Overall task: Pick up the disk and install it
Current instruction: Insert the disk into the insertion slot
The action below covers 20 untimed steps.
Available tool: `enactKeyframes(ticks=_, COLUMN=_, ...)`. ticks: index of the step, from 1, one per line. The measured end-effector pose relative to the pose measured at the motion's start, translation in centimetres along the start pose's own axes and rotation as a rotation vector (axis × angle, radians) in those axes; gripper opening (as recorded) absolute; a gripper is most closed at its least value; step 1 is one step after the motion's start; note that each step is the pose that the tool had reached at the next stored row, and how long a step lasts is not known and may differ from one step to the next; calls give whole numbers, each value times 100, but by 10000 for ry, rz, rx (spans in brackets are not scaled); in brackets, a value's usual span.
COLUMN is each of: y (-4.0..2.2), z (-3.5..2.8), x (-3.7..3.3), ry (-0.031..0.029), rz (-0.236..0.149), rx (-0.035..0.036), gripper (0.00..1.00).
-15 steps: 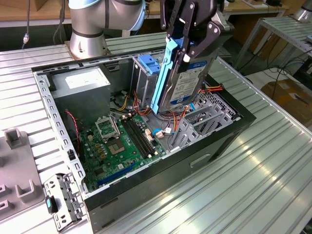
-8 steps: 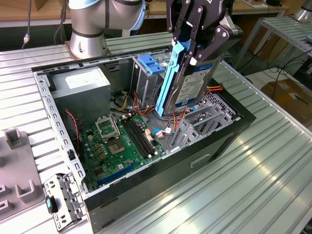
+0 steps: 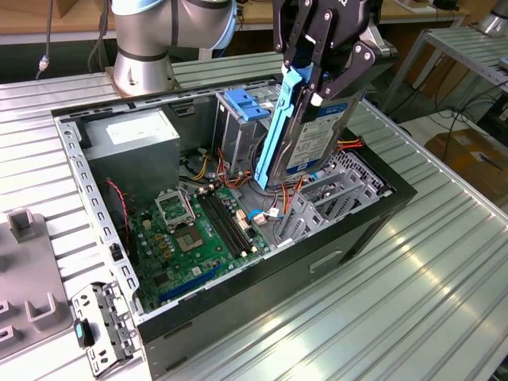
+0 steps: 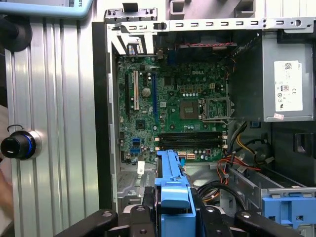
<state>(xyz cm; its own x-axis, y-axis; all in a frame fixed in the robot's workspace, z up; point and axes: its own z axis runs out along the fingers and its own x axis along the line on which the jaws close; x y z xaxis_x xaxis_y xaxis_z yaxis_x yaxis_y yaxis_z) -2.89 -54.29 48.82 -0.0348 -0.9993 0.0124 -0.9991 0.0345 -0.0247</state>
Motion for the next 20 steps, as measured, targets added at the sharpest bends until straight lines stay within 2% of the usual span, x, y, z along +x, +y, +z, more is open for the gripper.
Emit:
enactKeyframes(ticks=7, y=-5, z=0, x=0, ry=0, rz=1, rx=0, gripper=37)
enactKeyframes(ticks=11, y=-67, z=33, x=22, ry=3, rz=0, rx=4, gripper=37)
enactKeyframes(ticks=13, y=-140, z=58, x=25, ry=25, rz=0, rx=5, gripper=37)
enactKeyframes(ticks=15, y=-282, z=109, x=27, ry=66, rz=-1, rx=8, gripper=37)
enactKeyframes(ticks=18, y=-409, z=149, x=26, ry=98, rz=-3, rx=11, gripper=37)
enactKeyframes(ticks=20, y=-521, z=182, x=23, ry=123, rz=-3, rx=13, gripper=37)
